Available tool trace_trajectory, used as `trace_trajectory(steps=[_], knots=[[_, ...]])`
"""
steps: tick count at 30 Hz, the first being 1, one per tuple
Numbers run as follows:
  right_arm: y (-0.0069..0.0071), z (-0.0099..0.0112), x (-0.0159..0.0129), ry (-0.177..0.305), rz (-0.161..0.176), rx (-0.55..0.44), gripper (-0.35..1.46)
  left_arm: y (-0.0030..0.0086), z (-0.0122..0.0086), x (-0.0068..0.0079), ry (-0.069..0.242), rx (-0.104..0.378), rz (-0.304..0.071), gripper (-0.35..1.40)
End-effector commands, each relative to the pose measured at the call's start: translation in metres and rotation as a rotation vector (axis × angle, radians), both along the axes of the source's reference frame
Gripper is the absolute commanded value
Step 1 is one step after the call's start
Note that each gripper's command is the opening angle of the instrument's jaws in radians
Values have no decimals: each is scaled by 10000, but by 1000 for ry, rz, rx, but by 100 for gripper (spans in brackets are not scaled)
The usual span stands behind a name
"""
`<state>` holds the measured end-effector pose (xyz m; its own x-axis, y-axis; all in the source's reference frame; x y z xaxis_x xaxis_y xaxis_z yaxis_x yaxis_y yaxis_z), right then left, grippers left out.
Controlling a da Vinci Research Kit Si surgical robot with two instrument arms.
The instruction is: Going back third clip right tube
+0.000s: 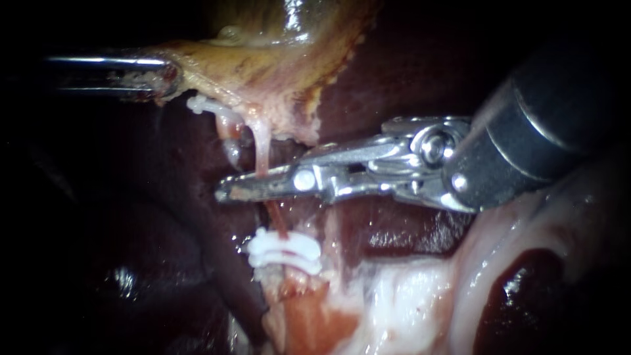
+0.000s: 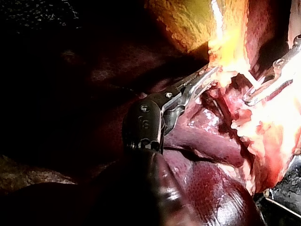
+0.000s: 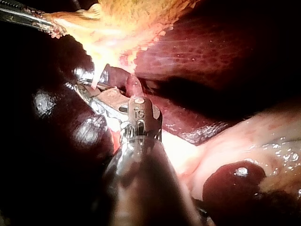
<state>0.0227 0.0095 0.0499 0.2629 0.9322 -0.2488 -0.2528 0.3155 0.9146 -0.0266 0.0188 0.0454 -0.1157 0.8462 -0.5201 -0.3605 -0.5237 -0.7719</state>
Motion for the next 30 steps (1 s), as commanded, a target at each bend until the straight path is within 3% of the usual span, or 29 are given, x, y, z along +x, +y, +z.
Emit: trace_trajectory(steps=[1, 4, 7, 13, 19, 24, 30], knots=[[1, 2, 1, 5, 5, 1, -33, 0, 1, -1, 0, -1, 0, -35], [1, 8, 3, 18, 5, -23, 23, -1, 1, -1, 1, -1, 0, -35], [0, 18, 9, 21, -1, -54, 42, -1, 2, -2, 1, -1, 0, -35], [-2, 45, 13, 39, -20, -147, 48, -2, 2, -3, 2, -2, -1, -35], [6, 69, 6, 59, -60, -289, 50, -3, 3, -3, 2, -3, -1, -35], [8, 72, -2, 78, -95, -388, 50, -3, 3, -3, 4, -3, -4, -35], [-1, 63, -23, 109, -144, -500, 50, -4, 2, -3, 4, -3, -4, -35]])
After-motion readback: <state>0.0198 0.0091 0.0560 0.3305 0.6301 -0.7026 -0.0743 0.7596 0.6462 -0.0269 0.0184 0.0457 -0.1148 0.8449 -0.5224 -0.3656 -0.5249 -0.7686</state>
